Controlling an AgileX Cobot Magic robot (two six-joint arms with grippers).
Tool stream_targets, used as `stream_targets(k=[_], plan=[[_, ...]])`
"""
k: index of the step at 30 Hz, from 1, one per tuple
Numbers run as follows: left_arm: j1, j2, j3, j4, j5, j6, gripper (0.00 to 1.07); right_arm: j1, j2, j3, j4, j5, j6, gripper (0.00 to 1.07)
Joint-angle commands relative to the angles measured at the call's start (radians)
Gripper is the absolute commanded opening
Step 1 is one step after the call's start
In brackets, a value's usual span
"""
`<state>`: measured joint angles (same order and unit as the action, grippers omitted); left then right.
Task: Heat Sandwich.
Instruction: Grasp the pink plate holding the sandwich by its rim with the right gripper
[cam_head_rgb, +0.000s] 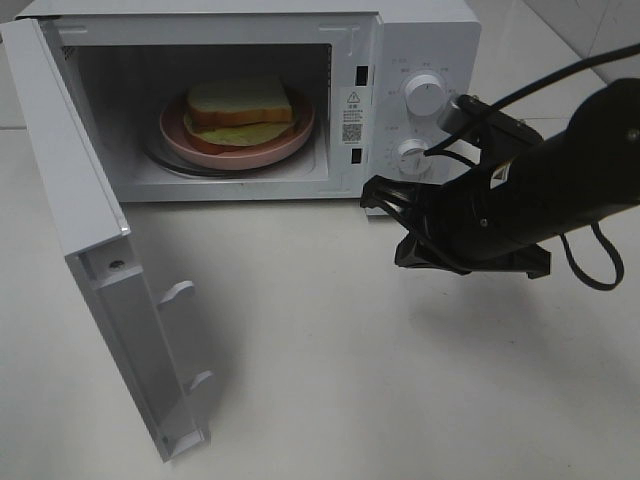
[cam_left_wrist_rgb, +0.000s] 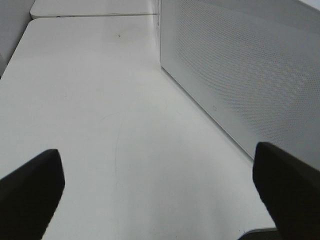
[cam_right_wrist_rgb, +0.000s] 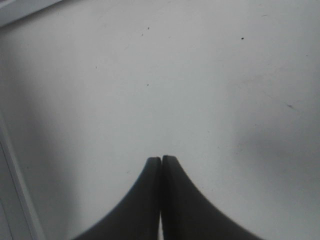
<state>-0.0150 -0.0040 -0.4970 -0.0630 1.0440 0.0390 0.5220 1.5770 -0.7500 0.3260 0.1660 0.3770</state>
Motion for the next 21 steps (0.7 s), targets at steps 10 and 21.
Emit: stream_targets(k=[10,21], plan=[[0.003,-0.021,0.002,0.004,-0.008,-0.003,0.97,0.003,-0.014,-0.170,-0.007,0.336,-0.533,0.03],[0.003,-0.021,0.002,0.004,-0.008,-0.003,0.97,0.003,-0.014,-0.198,-0.022,0.480,-1.159,0.03]])
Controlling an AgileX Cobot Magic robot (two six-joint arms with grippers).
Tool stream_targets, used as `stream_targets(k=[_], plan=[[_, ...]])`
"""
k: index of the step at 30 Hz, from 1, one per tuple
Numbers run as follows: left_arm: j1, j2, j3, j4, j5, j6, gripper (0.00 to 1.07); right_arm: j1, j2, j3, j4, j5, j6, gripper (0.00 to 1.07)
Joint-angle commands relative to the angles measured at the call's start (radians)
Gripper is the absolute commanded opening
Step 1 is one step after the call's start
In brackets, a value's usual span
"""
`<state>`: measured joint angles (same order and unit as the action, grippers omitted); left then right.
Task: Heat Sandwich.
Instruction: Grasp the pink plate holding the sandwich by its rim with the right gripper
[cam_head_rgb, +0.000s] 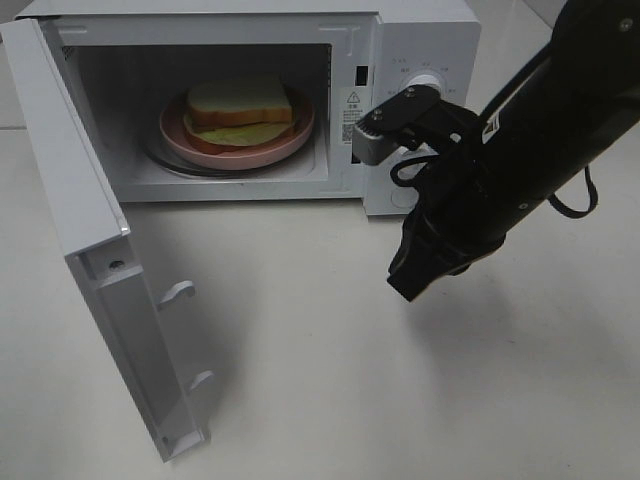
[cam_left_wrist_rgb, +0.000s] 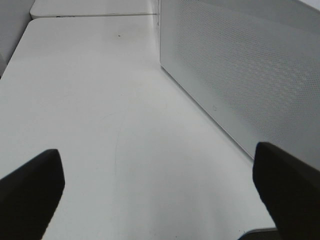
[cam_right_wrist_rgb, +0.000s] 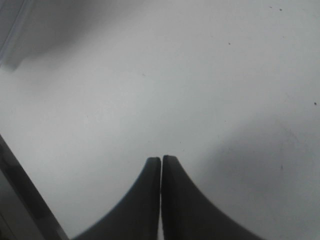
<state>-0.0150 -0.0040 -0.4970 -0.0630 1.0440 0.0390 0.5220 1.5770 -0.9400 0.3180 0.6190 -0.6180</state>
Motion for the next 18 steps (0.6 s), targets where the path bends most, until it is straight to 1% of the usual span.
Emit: stream_targets(k=[1,2,3,4,7,11,12,15,17,18], plan=[[0.003,-0.021,0.002,0.004,-0.008,-0.003,0.97,0.003,-0.014,-0.008,-0.024,0.031,-0.209,0.03],[0.003,-0.021,0.002,0.004,-0.008,-0.003,0.97,0.003,-0.014,-0.008,-0.024,0.031,-0.209,0.03],[0.003,-0.021,0.002,0.004,-0.008,-0.003,0.97,0.003,-0.014,-0.008,-0.035,0.032,-0.266,0.03],[0.003,-0.021,0.002,0.004,-0.008,-0.003,0.97,0.003,-0.014,-0.008,-0.050,0.032,-0.381,0.03],[0.003,-0.021,0.002,0.004,-0.008,-0.003,0.97,0.003,-0.014,-0.008,-0.050,0.032,-0.484,0.03],[0.003,-0.021,0.002,0.004,-0.008,-0.003,0.97,0.003,-0.014,-0.008,-0.051,0.032,-0.727,0.05],[0.003,-0.021,0.002,0.004,-0.008,-0.003,0.97,0.003,-0.014,-0.008,-0.051,0.032,-0.727,0.05],[0.003,-0.021,0.002,0.004,-0.008,-0.003,0.97,0.003,-0.014,-0.008,-0.051,0.031,-0.885,0.06],[0.003,-0.021,0.002,0.004,-0.008,-0.003,0.97,0.003,-0.014,-0.008,-0.054,0.029,-0.907,0.06],[0.003,-0.021,0.002,0.004,-0.008,-0.003,0.97,0.003,-0.014,-0.008,-0.076,0.027,-0.938,0.07]])
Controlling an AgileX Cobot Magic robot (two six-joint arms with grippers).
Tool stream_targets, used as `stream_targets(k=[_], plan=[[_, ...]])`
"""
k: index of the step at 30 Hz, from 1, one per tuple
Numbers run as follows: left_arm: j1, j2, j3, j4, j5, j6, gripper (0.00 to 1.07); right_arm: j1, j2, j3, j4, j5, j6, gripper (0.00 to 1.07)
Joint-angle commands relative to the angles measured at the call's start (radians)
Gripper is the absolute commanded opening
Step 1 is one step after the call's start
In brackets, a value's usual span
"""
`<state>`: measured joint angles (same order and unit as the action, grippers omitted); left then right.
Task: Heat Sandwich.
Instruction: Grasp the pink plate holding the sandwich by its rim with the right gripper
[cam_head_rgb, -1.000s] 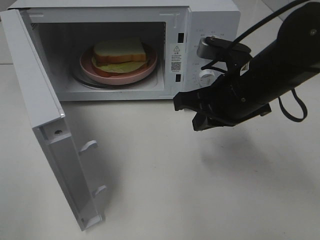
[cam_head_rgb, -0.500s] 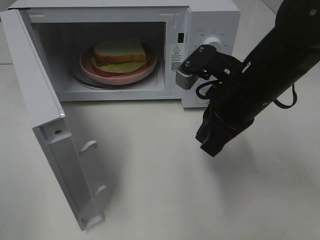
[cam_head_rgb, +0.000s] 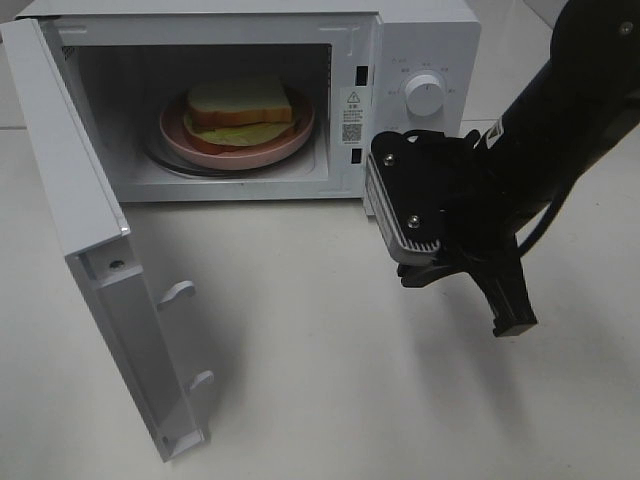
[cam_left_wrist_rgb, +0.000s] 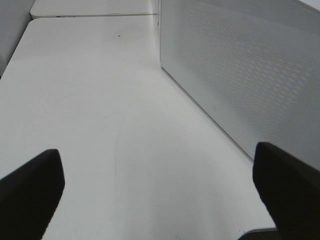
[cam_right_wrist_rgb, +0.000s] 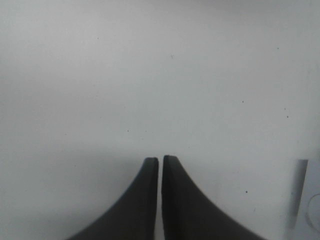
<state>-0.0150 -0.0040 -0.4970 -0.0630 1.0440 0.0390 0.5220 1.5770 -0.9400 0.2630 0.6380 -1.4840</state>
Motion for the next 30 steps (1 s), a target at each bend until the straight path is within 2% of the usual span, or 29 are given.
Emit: stream_targets(k=[1,4,7,8,9,12,13,14,15,18,24,30], plan=[[0.003,-0.021,0.002,0.004,-0.008,-0.003,0.97,0.003,-0.014,-0.008,-0.035,0.005,-0.073,0.08],[0.003,-0.021,0.002,0.004,-0.008,-0.003,0.97,0.003,-0.014,-0.008,-0.054,-0.003,-0.071,0.10],[0.003,-0.021,0.002,0.004,-0.008,-0.003,0.97,0.003,-0.014,-0.008,-0.074,-0.037,-0.047,0.23],[0.003,-0.021,0.002,0.004,-0.008,-0.003,0.97,0.003,-0.014,-0.008,-0.074,-0.037,-0.047,0.23],[0.003,-0.021,0.002,0.004,-0.008,-0.003,0.97,0.003,-0.014,-0.008,-0.074,-0.059,-0.034,0.34],[0.003,-0.021,0.002,0.004,-0.008,-0.003,0.97,0.003,-0.014,-0.008,-0.074,-0.090,0.000,0.59],[0.003,-0.021,0.002,0.004,-0.008,-0.003,0.97,0.003,-0.014,-0.008,-0.074,-0.090,0.000,0.59],[0.003,-0.021,0.002,0.004,-0.008,-0.003,0.97,0.003,-0.014,-0.008,-0.076,-0.101,0.038,0.75],[0.003,-0.021,0.002,0.004,-0.008,-0.003,0.97,0.003,-0.014,-0.008,-0.081,-0.101,0.062,0.84],[0.003,-0.021,0.002,0.004,-0.008,-0.003,0.97,0.013,-0.014,-0.008,-0.149,-0.100,0.158,1.03],[0.003,-0.021,0.002,0.004,-0.008,-0.003,0.97,0.044,-0.013,-0.032,-0.263,-0.100,0.234,1.02],[0.003,-0.021,0.002,0.004,-0.008,-0.003,0.97,0.086,0.026,-0.109,-0.377,-0.094,0.318,1.00]])
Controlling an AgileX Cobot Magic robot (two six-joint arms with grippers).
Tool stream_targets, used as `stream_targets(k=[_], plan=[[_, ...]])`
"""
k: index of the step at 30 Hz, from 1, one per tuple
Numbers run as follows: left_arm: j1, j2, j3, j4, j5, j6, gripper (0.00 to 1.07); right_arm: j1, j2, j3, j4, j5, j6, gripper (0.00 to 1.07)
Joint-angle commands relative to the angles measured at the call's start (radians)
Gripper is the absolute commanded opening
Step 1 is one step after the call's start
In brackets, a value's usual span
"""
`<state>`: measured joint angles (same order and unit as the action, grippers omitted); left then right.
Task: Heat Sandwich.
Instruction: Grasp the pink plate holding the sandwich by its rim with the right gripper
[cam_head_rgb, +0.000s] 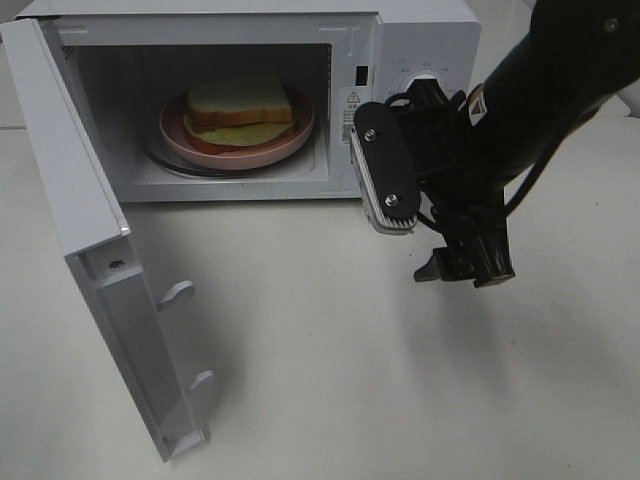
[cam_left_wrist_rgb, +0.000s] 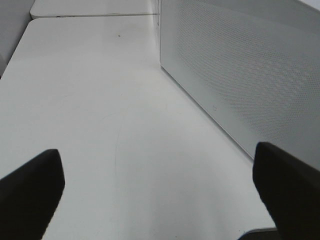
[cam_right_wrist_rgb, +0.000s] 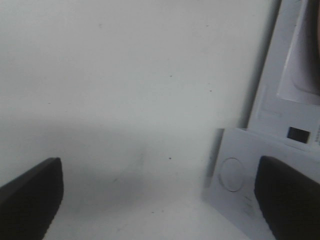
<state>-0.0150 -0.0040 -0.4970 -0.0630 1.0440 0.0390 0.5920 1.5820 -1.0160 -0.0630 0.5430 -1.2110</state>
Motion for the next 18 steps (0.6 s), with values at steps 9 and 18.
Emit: stream_targets(k=[9,18], plan=[[0.003,-0.021,0.002,0.004,-0.008,-0.003,0.97,0.065,0.129,-0.149,-0.090,-0.006,0.050,0.98],[0.003,-0.021,0.002,0.004,-0.008,-0.003,0.97,0.086,0.243,-0.274,-0.098,-0.016,0.050,0.96]])
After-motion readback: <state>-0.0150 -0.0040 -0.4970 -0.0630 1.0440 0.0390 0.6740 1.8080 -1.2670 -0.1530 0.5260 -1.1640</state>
